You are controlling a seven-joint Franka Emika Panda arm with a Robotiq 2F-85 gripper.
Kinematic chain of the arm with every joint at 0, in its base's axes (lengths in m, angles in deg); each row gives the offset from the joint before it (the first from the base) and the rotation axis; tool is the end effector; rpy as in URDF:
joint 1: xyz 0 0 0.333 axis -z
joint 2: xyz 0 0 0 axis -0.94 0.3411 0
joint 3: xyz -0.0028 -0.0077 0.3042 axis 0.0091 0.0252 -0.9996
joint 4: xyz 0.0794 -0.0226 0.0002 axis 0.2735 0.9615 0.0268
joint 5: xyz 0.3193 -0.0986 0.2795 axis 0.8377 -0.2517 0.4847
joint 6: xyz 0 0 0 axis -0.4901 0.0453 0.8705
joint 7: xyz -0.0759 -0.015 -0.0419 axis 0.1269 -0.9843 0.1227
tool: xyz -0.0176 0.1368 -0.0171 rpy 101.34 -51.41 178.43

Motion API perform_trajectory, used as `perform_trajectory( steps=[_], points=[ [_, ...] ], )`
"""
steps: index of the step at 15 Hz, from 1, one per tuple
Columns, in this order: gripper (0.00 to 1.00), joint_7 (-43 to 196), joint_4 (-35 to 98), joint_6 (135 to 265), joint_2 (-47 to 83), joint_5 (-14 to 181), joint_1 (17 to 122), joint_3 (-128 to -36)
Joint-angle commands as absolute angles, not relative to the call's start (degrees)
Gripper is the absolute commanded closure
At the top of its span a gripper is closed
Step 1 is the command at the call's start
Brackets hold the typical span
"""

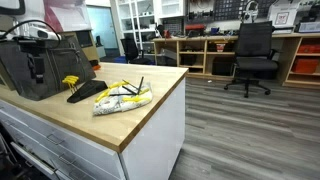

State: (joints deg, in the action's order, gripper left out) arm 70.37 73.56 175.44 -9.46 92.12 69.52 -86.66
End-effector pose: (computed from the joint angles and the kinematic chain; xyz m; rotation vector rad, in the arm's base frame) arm 0.4769 0.0209 0.3235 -3.0357 0.3129 0.3814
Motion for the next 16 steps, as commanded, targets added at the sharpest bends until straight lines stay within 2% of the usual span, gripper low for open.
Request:
perform_trajectory(
  steps=[1, 16],
  points=[
    [0.0, 70.4, 73.5, 175.4, -9.4, 92.1, 69.7, -86.8],
    [0.0, 67.8, 72.5, 176.0, -10.4, 92.9, 69.6, -87.2]
  ],
)
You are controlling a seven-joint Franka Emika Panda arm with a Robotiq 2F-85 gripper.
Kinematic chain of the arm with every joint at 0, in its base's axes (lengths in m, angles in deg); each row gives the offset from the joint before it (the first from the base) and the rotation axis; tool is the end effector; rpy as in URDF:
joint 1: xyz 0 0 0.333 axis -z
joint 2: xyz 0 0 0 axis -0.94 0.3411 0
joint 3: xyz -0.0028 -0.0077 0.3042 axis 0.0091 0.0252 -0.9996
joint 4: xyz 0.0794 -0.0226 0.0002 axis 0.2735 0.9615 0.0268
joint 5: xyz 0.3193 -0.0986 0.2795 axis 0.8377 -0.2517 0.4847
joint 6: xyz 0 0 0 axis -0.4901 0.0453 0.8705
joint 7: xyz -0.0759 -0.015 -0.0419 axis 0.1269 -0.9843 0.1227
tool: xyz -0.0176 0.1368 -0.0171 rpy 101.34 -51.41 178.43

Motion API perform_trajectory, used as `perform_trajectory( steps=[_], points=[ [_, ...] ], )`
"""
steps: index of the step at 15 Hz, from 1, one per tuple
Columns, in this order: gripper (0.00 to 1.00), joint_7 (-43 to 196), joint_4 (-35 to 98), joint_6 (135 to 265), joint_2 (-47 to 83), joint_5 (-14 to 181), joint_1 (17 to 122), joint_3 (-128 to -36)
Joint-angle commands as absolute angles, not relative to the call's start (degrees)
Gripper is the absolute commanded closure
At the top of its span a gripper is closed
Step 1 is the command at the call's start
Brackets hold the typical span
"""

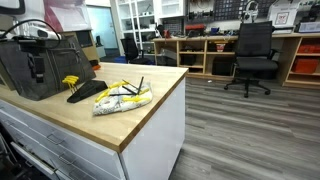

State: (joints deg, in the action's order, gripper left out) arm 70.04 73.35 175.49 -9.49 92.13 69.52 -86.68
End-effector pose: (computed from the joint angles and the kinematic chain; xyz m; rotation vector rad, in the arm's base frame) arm 0.4782 0.0211 0.3255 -3.0358 0.3211 0.3741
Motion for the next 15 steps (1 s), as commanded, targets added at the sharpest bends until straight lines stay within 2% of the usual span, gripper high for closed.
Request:
perform_trajectory(
  steps=[1, 15],
  points=[
    [0.0, 67.5, 71.9, 176.0, -10.3, 93.2, 69.6, -87.2],
    [0.0, 46.0, 66.9, 187.3, -5.6, 95.0, 70.1, -88.6]
  ],
)
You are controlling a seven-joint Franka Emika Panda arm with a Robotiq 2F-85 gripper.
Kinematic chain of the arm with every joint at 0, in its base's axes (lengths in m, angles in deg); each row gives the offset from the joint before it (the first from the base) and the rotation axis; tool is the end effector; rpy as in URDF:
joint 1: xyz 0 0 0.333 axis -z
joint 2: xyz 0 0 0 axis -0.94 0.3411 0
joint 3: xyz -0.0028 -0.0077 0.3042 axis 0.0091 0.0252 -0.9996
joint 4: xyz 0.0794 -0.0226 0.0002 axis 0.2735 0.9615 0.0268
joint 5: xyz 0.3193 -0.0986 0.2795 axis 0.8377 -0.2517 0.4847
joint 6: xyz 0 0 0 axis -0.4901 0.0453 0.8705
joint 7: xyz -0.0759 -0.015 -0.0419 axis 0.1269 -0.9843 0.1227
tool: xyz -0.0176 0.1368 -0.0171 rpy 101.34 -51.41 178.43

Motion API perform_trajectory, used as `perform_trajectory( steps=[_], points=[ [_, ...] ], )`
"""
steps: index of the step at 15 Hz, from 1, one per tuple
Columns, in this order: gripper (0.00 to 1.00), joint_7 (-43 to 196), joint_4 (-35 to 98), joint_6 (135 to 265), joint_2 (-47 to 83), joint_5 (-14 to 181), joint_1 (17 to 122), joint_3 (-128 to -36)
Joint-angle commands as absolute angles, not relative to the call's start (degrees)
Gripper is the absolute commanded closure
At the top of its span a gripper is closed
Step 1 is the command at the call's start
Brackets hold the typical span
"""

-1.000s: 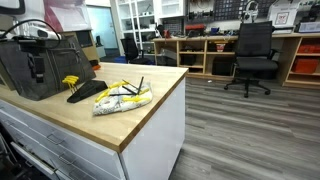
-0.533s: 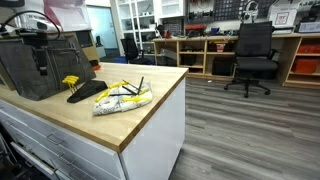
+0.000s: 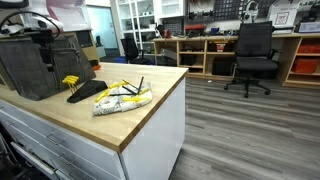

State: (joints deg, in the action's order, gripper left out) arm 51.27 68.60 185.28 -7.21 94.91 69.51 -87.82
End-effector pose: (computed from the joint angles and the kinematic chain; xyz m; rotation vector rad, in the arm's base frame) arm 0.5289 0.0342 0.3569 -2.9113 0.8187 0.0844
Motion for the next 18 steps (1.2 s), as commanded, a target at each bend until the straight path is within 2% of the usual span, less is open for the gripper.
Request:
perform_trajectory(
  steps=[1, 18],
  points=[
    [0.0, 44.5, 66.7, 188.0, -5.2, 94.8, 70.2, -88.6],
    [0.0, 32.3, 63.0, 189.1, 1.5, 92.0, 70.9, -86.9]
  ],
)
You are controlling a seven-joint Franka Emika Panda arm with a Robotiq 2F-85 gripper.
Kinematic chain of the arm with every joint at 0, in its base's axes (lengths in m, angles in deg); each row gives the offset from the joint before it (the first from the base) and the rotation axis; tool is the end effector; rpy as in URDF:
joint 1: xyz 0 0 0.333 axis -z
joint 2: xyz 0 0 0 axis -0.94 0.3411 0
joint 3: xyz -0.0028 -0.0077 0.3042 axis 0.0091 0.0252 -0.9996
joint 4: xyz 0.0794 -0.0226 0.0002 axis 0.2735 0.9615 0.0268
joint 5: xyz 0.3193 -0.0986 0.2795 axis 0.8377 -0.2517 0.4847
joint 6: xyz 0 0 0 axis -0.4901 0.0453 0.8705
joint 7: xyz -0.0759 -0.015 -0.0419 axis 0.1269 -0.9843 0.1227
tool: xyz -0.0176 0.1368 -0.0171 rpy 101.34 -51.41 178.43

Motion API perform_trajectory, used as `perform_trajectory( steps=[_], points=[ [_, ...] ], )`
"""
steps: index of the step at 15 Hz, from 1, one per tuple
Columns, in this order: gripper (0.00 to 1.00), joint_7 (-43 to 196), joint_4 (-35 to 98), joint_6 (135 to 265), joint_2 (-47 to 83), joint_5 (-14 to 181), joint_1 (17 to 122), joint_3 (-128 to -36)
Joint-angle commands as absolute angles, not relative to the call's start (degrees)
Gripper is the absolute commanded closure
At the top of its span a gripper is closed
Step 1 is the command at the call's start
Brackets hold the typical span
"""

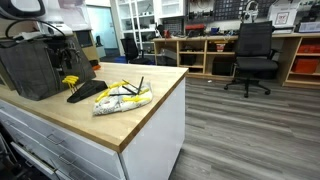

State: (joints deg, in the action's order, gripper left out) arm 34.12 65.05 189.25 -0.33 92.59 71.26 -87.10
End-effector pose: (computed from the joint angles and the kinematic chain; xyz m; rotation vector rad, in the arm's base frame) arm 0.5592 0.0072 0.3275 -2.7711 1.2976 0.0712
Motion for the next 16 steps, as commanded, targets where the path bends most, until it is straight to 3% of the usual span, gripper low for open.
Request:
perform_trajectory(
  steps=[1, 16],
  points=[
    [0.0, 32.2, 62.5, 189.0, 2.3, 92.2, 70.9, -86.9],
    [0.0, 32.8, 56.5, 188.8, 9.8, 93.8, 69.6, -86.5]
  ],
)
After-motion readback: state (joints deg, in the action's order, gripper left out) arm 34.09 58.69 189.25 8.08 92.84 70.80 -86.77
